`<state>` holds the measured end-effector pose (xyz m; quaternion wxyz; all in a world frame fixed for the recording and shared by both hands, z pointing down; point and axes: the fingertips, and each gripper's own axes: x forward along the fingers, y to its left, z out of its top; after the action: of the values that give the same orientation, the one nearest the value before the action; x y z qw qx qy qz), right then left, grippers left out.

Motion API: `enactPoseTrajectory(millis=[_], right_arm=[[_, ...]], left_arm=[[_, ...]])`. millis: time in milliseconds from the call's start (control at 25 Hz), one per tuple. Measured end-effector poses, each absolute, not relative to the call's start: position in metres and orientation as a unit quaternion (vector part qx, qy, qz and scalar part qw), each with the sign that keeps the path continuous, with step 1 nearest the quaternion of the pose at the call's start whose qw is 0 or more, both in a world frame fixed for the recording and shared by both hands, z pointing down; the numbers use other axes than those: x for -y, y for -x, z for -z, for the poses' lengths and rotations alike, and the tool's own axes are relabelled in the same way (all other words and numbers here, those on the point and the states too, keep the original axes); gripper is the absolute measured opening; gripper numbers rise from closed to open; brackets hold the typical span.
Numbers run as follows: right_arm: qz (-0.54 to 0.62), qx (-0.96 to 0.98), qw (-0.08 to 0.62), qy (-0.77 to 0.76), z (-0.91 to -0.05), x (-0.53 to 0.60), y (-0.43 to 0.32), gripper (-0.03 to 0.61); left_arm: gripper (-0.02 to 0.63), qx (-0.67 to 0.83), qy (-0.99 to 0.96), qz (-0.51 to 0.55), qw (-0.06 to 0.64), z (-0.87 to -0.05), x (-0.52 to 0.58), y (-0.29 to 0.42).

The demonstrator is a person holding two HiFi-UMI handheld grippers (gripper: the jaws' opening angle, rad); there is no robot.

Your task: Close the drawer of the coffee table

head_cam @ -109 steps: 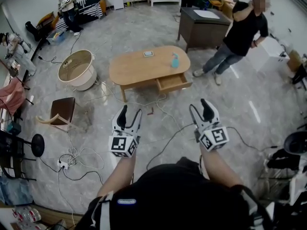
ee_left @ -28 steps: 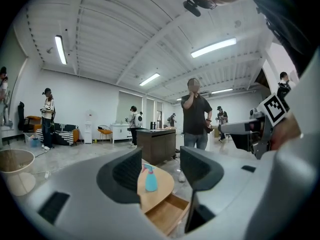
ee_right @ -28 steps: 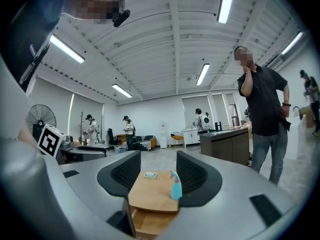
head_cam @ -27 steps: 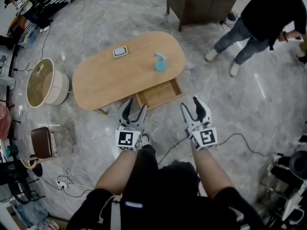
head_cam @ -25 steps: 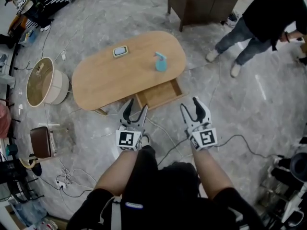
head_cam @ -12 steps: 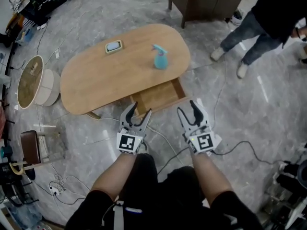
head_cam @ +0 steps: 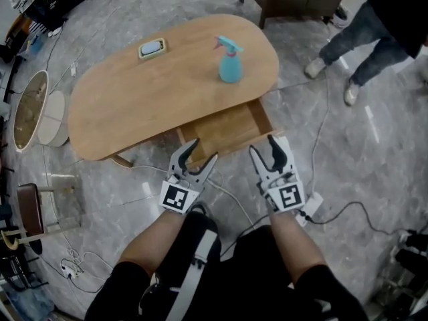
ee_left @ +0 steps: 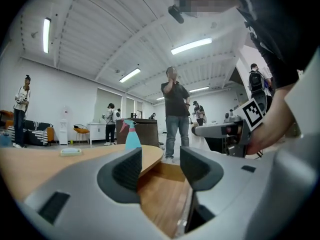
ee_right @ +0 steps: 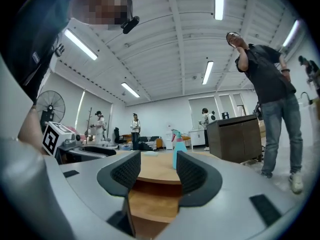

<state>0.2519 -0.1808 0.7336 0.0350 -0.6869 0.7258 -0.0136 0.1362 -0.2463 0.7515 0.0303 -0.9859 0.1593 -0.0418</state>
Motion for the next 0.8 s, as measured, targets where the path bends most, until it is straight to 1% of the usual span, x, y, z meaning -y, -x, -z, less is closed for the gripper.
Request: enactPoseTrajectory(millis=[200,400,680,800], right_arm=[[-0.008,-0.733,0.031,0.679,-0.752,0.192,-0.245,0.199],[-0.003,-0.736,0.035,0.676,-0.773,0.198,-0.243,0.199],[-0.011,-0.739,0.023,0.673,-0.794,0.195,-0.249,0.199],[-0.006,-0.739,0.019,0.674,-0.804,0.192,-0.252,0.199]], left_arm=[[0.239,-0.149,0.988,0.033,0.016,-0.774,0.250,-0.133],[0.239,-0.130,0.991,0.033,0.018,-0.784,0.254,-0.136],[0.239,-0.100,0.993,0.045,0.038,-0.798,0.246,-0.144],[0.239,-0.088,0.993,0.051,0.059,-0.801,0.242,-0.147]])
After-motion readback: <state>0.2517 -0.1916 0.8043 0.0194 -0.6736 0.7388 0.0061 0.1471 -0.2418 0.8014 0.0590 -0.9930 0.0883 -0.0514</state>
